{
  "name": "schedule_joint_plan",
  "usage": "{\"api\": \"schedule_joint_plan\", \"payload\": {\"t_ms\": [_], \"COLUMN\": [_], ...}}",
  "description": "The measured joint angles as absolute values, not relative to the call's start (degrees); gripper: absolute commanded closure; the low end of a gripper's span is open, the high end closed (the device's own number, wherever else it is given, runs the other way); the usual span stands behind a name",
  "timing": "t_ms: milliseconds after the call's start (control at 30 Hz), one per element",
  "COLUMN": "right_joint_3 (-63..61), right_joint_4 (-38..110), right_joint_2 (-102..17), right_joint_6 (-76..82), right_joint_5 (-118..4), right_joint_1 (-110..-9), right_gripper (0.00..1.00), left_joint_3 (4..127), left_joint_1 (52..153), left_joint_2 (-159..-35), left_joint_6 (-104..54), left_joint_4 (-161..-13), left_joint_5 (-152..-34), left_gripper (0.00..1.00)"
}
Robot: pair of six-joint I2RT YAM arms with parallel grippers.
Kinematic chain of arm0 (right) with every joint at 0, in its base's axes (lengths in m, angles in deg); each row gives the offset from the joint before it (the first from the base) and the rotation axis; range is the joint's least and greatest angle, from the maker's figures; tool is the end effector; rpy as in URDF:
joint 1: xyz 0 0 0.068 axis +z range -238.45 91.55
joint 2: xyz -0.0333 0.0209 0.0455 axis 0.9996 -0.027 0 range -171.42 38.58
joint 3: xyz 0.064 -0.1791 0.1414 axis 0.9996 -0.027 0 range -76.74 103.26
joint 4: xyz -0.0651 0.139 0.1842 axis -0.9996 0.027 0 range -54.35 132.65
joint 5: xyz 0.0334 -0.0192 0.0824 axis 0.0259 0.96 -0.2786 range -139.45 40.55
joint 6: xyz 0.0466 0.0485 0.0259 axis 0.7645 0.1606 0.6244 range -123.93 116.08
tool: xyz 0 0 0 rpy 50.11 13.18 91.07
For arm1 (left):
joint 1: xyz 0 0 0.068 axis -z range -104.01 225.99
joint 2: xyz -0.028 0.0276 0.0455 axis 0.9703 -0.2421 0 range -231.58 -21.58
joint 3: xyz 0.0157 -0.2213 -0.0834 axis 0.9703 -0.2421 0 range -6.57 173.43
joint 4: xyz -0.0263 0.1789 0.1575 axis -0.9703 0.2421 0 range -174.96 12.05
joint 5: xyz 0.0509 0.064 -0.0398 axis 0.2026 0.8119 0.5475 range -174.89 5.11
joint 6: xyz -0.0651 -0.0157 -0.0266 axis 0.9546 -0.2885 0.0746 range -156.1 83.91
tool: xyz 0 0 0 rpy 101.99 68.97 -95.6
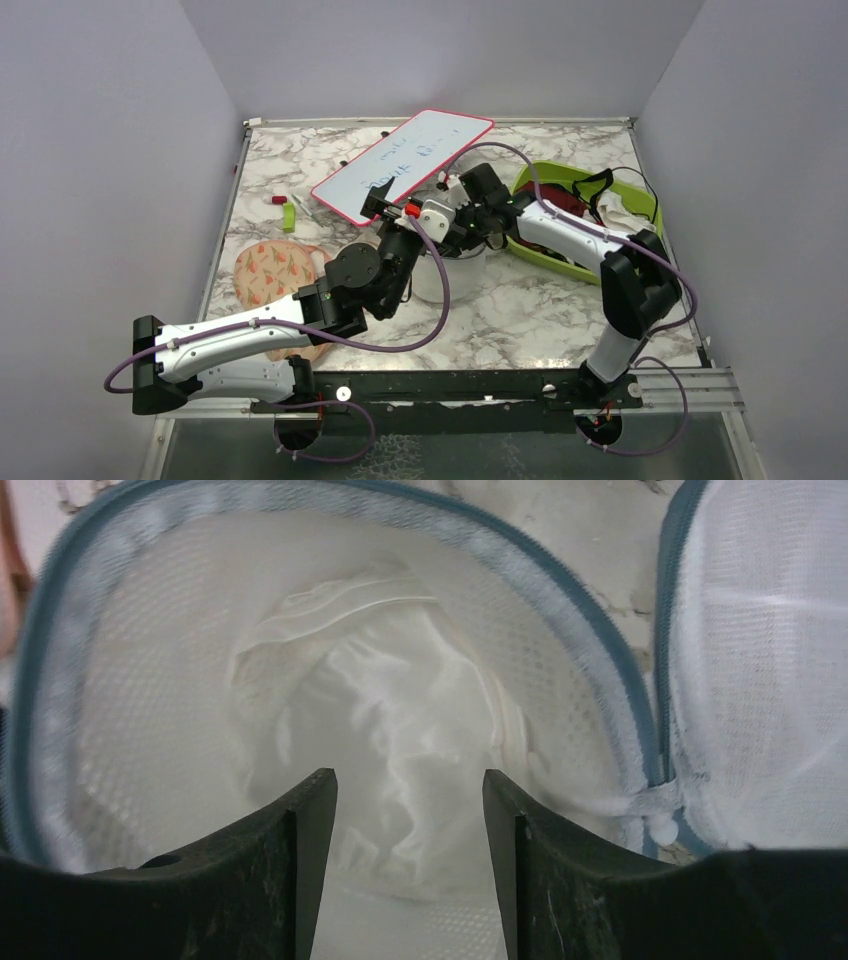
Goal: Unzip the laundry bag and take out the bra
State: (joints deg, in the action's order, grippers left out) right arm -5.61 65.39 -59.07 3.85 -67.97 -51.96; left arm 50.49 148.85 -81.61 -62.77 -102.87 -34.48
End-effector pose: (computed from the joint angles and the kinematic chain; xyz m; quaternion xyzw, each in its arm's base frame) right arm 0.2684 0.2220 0.1845 -0.2795 0.9034 0.2506 0.2074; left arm 0.1145 -0.2153 0.3873 0.2026 0.6138 -0.0428 0.7618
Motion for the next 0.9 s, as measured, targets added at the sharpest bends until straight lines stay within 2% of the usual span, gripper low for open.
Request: {"api": "schedule_joint_plan", "payload": {"t_ms": [267,467,700,800,867,900], "right_joint_3": [-2.4,-0.9,-0.9,-0.9,-0.9,-0.9], "right_joint_4": [67.9,68.9,68.8,68.3,67.8,67.5], "right_joint_2": [-64.6,-67.2,-70.2,-72.1,-72.6,-72.6], "right_joint_6": [2.6,2.6,2.7,2.9,3.3,3.5], "right_joint_5": [-59.3,-56.7,-55.4,-54.5,-53.7,-53.2], "right_joint_1": [-49.9,-49.8,-49.2,-48.4,-47.9,-47.6], "right_gripper": [0.3,0.27,0.27,0.36,0.52,0.63], "left_joint_3": [50.5,50.5,50.5,50.5,50.5,50.5], "left_joint_1": [148.9,148.9,148.9,148.9,148.9,148.9], "left_joint_2": [-81.6,-81.6,-81.4,-81.3,-81.2,-81.2], "left_joint_6": [-62.8,-62.8,-62.8,-62.8,-62.8,-62.8], "left_joint_4": [-102.9,-102.9,-102.9,-102.9,-102.9,-102.9], "left_joint_5": [-34.5,-34.5,-34.5,-34.5,-34.5,-34.5], "left_gripper": [0.08,0.08,0.08,0.08,0.08,0.08]}}
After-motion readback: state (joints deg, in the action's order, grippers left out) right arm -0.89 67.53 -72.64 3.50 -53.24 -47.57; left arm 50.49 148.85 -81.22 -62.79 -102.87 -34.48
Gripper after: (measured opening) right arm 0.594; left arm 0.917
